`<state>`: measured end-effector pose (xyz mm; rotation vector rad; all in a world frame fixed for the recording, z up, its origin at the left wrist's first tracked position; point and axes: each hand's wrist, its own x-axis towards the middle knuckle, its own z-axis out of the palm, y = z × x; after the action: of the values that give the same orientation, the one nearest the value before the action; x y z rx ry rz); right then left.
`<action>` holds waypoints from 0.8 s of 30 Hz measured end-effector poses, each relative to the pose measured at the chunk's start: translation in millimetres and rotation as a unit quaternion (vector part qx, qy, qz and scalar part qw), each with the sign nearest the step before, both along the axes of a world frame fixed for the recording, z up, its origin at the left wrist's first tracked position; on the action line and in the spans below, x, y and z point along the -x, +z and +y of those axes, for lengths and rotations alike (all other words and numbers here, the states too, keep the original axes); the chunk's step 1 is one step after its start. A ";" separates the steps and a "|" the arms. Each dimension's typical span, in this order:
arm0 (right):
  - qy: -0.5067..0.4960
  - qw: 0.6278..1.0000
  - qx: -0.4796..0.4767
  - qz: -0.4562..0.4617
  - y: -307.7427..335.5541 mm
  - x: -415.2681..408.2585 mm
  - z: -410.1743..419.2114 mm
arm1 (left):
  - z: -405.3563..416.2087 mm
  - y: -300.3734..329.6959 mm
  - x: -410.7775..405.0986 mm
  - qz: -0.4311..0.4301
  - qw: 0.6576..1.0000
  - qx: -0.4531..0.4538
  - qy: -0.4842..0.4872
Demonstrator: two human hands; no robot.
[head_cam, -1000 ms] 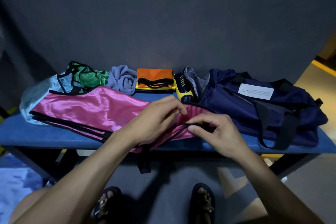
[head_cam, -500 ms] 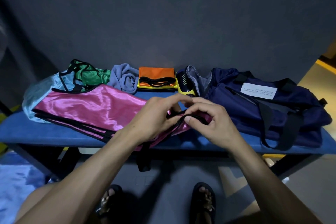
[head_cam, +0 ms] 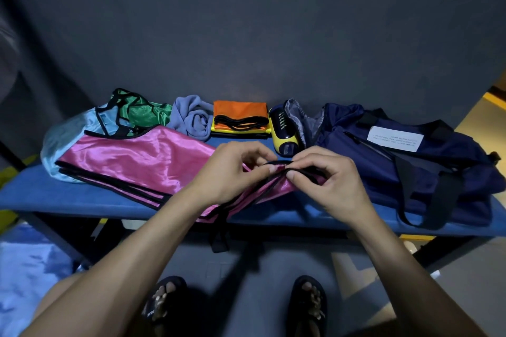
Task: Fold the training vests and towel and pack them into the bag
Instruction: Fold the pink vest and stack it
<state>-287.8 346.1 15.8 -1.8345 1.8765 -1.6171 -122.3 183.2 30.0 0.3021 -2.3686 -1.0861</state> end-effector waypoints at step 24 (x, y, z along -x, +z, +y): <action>-0.054 0.986 0.035 -0.154 7.2 -15.9 -10.8 | 10.8 -2.0 -1.9 0.087 0.996 -0.025 -0.004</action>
<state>-271.9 335.3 23.0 -1.4232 1.8277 -1.8961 -120.4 194.0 28.0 0.2073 -2.1945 -1.1285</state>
